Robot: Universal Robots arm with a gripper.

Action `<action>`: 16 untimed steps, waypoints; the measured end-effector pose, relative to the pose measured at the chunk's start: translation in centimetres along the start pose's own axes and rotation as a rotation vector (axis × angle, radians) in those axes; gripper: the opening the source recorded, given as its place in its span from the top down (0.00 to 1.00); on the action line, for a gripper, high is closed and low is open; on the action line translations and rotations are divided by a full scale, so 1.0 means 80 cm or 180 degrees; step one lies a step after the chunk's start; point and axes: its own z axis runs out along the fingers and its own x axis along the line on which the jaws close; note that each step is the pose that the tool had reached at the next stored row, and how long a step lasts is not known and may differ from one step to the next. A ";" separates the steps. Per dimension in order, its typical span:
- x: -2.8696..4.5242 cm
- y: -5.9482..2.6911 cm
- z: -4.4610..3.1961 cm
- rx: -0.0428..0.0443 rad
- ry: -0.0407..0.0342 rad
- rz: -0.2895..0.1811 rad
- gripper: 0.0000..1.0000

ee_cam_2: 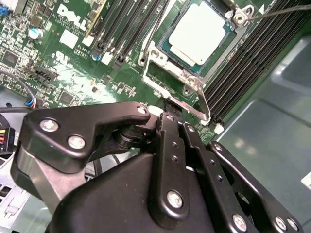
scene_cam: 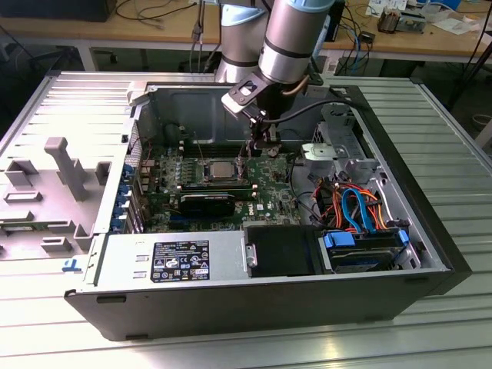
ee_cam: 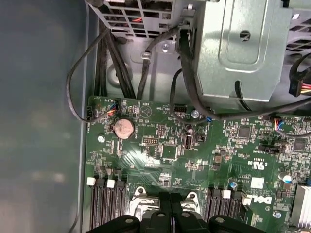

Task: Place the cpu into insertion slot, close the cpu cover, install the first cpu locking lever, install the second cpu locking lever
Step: 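Close the cpu cover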

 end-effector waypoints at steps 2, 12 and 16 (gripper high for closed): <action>0.0008 -0.008 0.0012 0.0000 0.0003 0.0000 0.89; 0.0018 -0.017 0.0050 0.0000 0.0002 -0.0004 0.89; 0.0019 -0.019 0.0098 0.0000 0.0002 -0.0006 0.89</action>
